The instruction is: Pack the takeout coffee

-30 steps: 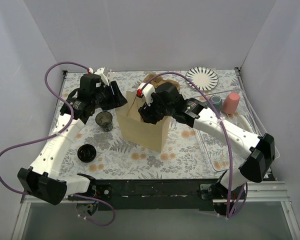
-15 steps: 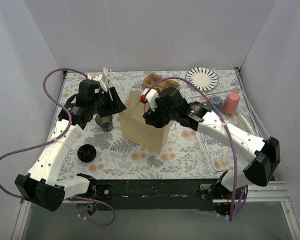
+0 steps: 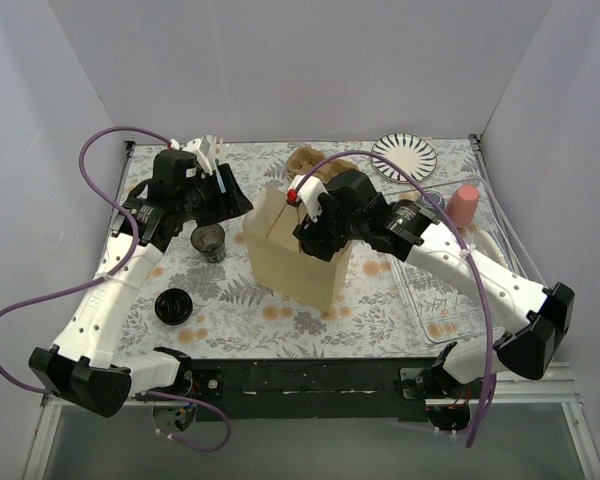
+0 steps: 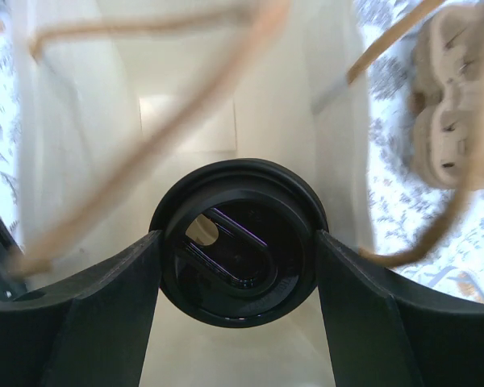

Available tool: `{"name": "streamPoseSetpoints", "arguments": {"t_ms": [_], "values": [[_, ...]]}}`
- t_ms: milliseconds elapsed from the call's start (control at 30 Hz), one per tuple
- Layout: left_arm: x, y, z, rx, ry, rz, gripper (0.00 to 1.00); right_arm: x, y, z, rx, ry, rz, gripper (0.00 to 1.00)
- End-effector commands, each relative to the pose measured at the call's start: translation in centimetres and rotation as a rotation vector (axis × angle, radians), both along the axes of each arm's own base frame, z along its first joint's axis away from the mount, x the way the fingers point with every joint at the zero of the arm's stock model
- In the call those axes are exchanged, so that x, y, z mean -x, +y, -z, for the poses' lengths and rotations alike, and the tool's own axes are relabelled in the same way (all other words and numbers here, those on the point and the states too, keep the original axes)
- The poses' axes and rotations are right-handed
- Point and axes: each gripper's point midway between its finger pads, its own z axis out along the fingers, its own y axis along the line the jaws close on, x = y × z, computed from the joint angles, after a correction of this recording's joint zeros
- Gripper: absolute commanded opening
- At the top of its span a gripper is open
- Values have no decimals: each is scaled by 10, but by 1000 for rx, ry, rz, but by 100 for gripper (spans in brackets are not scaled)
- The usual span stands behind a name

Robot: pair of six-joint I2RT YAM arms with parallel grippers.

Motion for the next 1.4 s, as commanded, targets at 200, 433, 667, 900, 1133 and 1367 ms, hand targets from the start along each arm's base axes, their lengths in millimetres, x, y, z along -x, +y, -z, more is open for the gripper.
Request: {"name": "streamPoseSetpoints", "arguments": {"t_ms": [200,433,667,900,1133,1367], "values": [[-8,9,-30,-13,-54,-56,65,10,-9,-127,-285,-149,52,57],[-13,8,-25,-19,-40,-63,65,14,-36,-194,-456,-293,134,56],[-19,5,-20,-28,-31,-52,66,-25,-68,-210,-458,-457,360,60],[-21,0,-16,-14,-17,-38,66,-89,-84,-176,-403,-352,503,60],[-20,-6,-10,-3,5,-10,66,-128,-95,-62,-264,-73,592,60],[-13,-13,1,13,19,48,66,-137,-97,31,-209,173,691,62]]}}
